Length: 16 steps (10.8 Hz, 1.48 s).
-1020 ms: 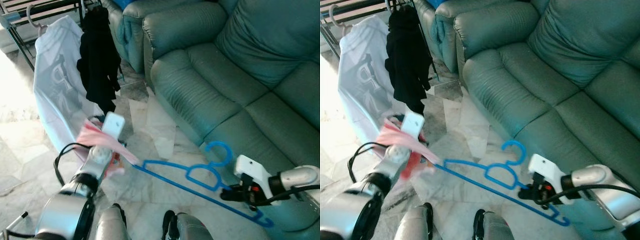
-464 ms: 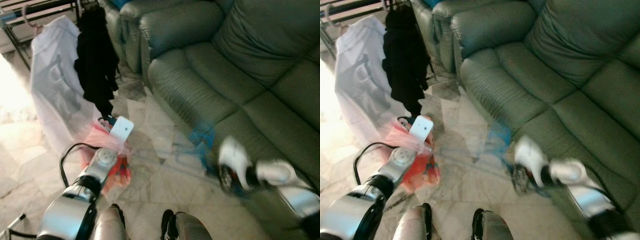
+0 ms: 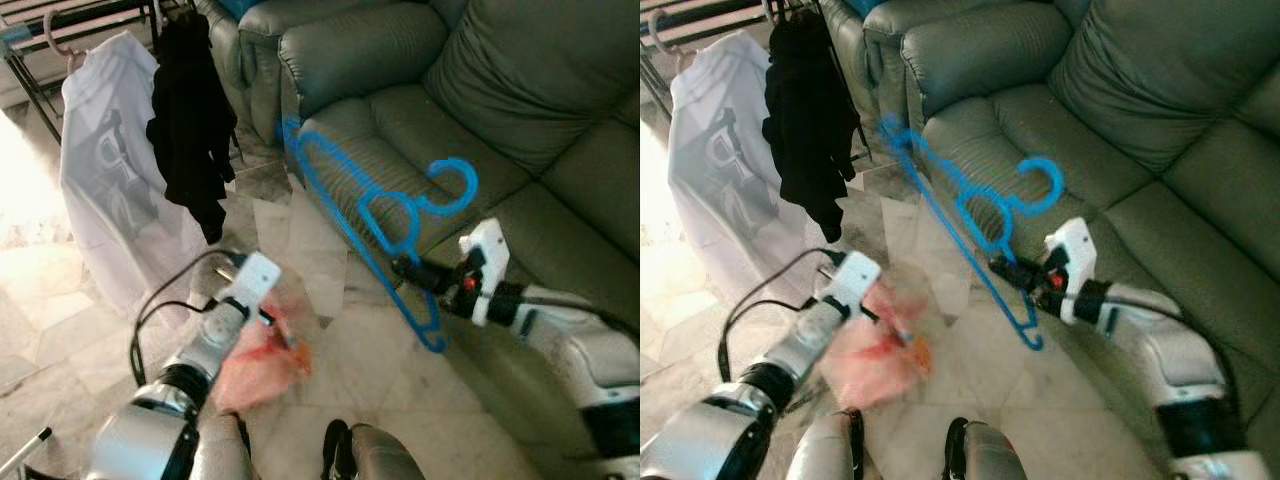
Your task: Hang hanger
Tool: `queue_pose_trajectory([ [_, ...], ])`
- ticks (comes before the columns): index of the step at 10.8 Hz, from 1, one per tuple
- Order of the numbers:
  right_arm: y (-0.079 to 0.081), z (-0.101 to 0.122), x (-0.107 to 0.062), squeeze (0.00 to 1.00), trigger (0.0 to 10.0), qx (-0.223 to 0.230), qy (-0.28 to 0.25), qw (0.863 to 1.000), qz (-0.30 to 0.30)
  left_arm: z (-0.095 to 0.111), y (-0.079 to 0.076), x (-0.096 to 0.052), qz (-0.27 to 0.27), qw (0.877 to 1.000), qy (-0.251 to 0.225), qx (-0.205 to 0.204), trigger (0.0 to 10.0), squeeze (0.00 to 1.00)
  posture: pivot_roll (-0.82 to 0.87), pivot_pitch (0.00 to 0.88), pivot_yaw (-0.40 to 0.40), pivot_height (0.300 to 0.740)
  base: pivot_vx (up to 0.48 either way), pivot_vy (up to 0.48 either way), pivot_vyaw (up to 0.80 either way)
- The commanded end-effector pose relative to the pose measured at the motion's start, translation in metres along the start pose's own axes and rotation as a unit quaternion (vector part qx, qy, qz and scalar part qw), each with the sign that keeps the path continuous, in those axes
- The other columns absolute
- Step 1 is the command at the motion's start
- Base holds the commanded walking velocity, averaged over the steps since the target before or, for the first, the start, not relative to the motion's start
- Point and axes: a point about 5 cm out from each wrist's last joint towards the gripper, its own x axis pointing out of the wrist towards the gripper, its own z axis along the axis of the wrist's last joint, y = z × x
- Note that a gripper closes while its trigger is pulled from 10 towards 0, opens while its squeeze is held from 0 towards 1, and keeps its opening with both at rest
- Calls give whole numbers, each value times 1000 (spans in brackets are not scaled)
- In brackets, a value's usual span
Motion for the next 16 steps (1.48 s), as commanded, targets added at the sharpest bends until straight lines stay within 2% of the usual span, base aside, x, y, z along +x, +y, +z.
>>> queue_pose_trajectory([
  [1, -1, -17, -5, 0, 10000, 13, 26, 1000, -8, 3, 2, 1, 5, 1000, -2, -8, 10000, 0, -84, 154, -86, 740, 0, 0, 0],
  [2, -13, -29, -8, 0, 10000, 18, 28, 997, -67, 7, 6, 2, 2, 1000, -13, 4, 10000, 0, -85, 155, -86, 740, 0, 0, 0],
  [3, -22, -36, -11, 0, 10000, 21, 26, 992, -119, 12, 9, 2, -29, 999, -30, 13, 10000, 0, -85, 155, -86, 740, 0, 0, 0],
  [5, -34, -38, -10, 0, 10000, 72, -20, 976, -207, 15, 17, -4, -113, 989, -59, 72, 10000, 0, -70, 165, -74, 740, 0, 0, 0],
  [6, -39, -41, 0, 0, 10000, 51, -28, 961, -269, 13, 42, -12, -149, 964, -56, 212, 10000, 0, -62, 170, -63, 740, 0, 0, 0],
  [7, -39, -47, 4, 0, 10000, 50, -15, 953, -298, 21, 62, -11, -107, 962, -65, 241, 10000, 0, -57, 173, -57, 740, 0, 0, 0],
  [8, -37, -56, 13, 0, 10000, 108, -26, 939, -326, 46, 91, -8, 16, 983, -111, 142, 10000, 0, -51, 188, -47, 740, 0, 0, 0],
  [9, -37, -64, 14, 0, 10000, 162, -21, 925, -342, 35, 82, -12, -28, 992, -111, 45, 10000, 0, -38, 210, -40, 740, 0, 0, 0],
  [10, -37, -68, 15, 0, 10000, 172, -14, 926, -336, -6, 51, -30, -198, 968, -50, 143, 10000, 0, -38, 206, -24, 740, 0, 0, 0],
  [11, -36, -70, 19, 0, 10000, 141, 14, 936, -321, -25, 47, -40, -255, 945, -8, 207, 10000, 0, -36, 204, -15, 740, 0, 0, 0],
  [12, -33, -67, 28, 0, 10000, 106, 29, 950, -292, -14, 62, -33, -213, 953, -13, 216, 10000, 0, -30, 192, 0, 740, 0, 0, 0],
  [13, -28, -62, 36, 0, 10000, 89, 25, 958, -273, 4, 74, -23, -156, 968, -26, 195, 10000, 0, -23, 180, 6, 740, 0, 0, 0],
  [14, -20, -56, 47, 0, 10000, 78, 15, 965, -248, 31, 92, -13, -67, 986, -66, 140, 10000, 0, -24, 172, 8, 740, 0, 0, 0],
  [15, -13, -53, 51, 0, 10000, 48, 12, 971, -233, 42, 102, -10, -18, 993, -84, 81, 10000, 0, -26, 165, 9, 740, 0, 0, 0],
  [16, -3, -53, 54, 0, 10000, 45, 2, 981, -190, 42, 112, -10, 32, 995, -88, 35, 10000, 0, -28, 158, 14, 740, 0, 0, 0],
])
